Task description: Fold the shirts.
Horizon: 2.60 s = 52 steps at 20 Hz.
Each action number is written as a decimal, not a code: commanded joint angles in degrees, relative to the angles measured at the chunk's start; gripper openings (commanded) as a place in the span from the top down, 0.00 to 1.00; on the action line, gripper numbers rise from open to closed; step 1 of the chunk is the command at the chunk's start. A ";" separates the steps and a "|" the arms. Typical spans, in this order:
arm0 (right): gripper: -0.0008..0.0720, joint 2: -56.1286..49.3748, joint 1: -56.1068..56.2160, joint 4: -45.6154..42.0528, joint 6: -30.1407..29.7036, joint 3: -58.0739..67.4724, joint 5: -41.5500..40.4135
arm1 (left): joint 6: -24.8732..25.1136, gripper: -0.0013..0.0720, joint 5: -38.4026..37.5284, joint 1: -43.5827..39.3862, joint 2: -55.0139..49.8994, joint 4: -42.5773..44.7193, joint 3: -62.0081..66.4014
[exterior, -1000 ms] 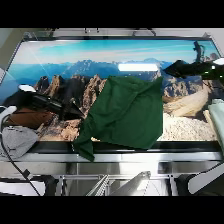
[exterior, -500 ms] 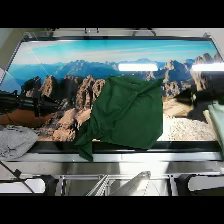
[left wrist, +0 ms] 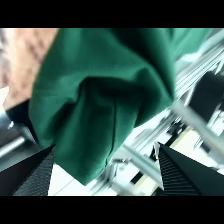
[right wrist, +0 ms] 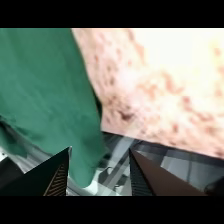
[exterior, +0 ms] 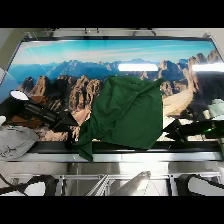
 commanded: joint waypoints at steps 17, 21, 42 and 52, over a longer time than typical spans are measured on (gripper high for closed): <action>0.95 22.86 -1.55 24.61 -3.65 16.74 17.27 | 4.22 0.96 -11.08 -2.40 8.13 -32.13 12.02; 0.95 30.69 -15.32 35.30 1.57 39.36 13.66 | 8.92 0.96 -10.80 14.10 18.29 -68.74 22.40; 0.95 31.39 -2.54 20.20 3.74 46.05 0.20 | 15.32 0.95 4.33 17.40 19.71 -62.88 25.92; 0.83 -5.03 9.73 18.93 -7.91 35.45 -30.88 | 22.62 0.29 34.45 8.24 -16.55 -41.75 28.35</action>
